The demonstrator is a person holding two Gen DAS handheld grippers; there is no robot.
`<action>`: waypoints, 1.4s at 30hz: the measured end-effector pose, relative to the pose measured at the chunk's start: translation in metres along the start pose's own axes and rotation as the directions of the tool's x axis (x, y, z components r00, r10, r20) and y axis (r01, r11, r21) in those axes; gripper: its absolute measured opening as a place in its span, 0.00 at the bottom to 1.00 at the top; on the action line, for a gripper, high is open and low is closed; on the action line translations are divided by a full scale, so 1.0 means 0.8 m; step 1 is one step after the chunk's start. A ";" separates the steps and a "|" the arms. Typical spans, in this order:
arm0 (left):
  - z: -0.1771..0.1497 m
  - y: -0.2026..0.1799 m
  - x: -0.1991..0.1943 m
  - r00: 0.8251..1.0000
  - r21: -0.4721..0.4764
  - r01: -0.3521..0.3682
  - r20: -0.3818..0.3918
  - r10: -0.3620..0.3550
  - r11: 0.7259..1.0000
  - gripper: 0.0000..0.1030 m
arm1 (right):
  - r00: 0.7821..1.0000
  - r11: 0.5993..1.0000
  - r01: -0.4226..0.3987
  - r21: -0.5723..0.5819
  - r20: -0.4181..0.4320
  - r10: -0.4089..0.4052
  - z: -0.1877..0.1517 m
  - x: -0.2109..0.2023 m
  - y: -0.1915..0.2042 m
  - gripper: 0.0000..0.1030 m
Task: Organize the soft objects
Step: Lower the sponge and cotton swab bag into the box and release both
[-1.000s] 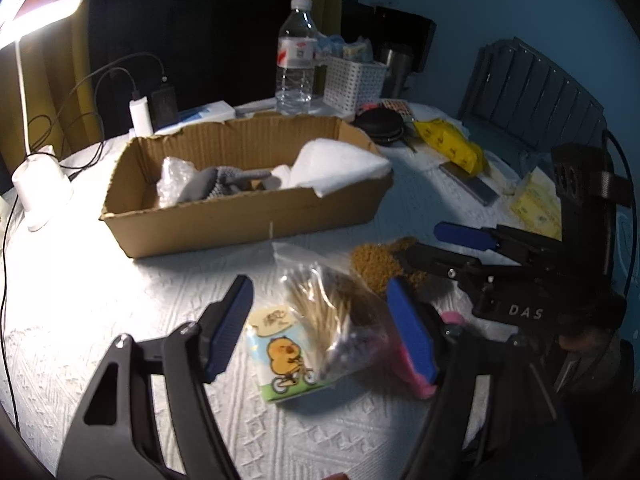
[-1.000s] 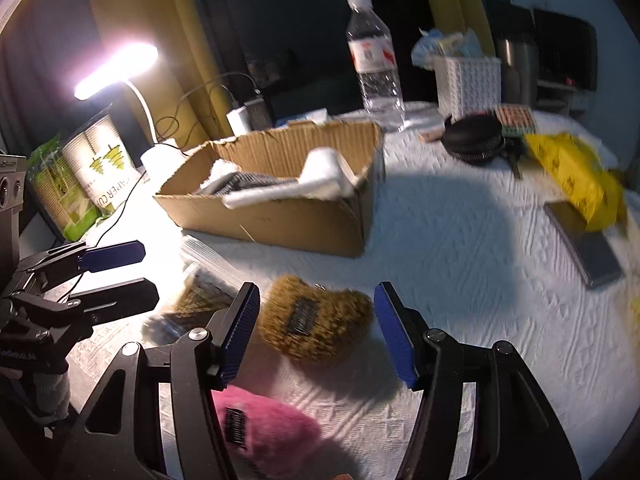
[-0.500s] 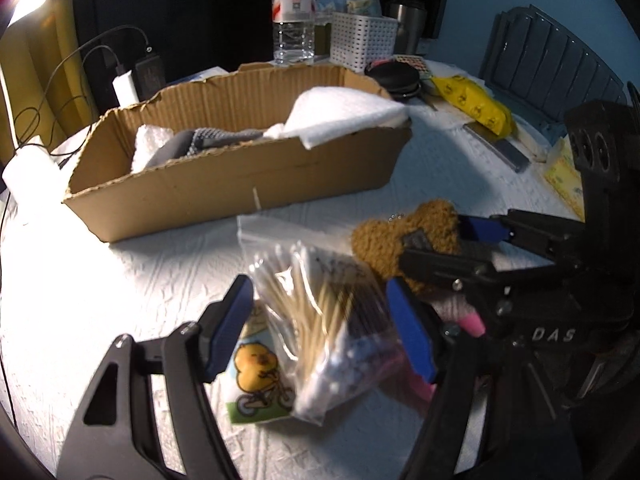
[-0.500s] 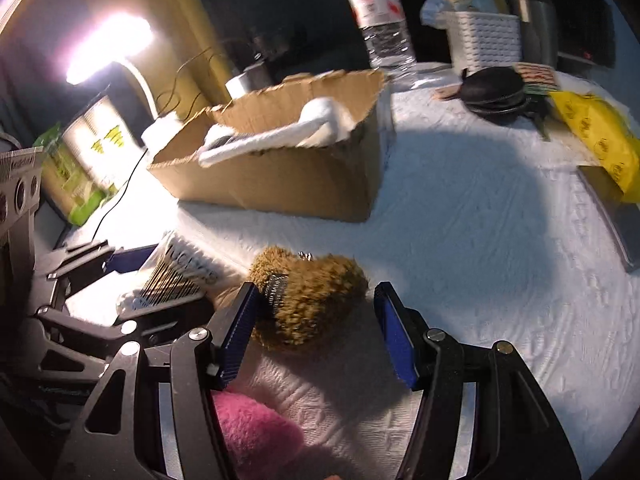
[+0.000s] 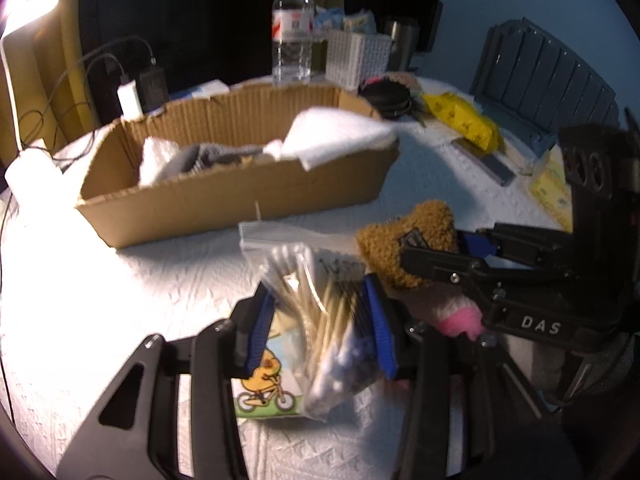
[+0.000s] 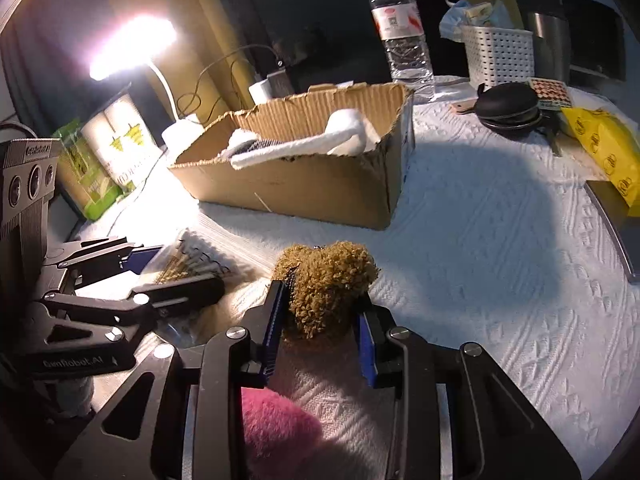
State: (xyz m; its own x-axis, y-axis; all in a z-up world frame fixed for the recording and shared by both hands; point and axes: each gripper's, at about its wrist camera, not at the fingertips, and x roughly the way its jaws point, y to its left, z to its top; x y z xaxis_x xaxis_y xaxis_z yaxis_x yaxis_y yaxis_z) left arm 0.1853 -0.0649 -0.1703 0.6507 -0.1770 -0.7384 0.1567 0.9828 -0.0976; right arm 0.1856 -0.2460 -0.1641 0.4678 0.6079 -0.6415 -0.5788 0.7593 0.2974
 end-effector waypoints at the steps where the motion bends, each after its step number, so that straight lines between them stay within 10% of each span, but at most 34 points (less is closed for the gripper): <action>1: 0.001 0.001 -0.005 1.000 0.001 0.002 0.012 -0.002 1.000 0.43 | 1.000 1.000 0.003 0.005 0.004 -0.003 0.000 -0.002 0.000 0.33; 42: 0.043 0.150 -0.104 0.956 -0.110 -0.006 0.292 0.038 0.994 0.44 | 0.992 0.987 0.054 -0.149 0.120 -0.036 0.104 -0.002 0.112 0.33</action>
State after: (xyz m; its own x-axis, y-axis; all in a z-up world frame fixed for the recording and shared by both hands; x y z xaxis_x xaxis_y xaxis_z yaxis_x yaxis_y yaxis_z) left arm 0.1754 0.0659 -0.0977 0.8448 -0.1469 -0.5145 0.0700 0.9837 -0.1659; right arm 0.1886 -0.1598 -0.0773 0.5653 0.6037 -0.5621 -0.6457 0.7479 0.1540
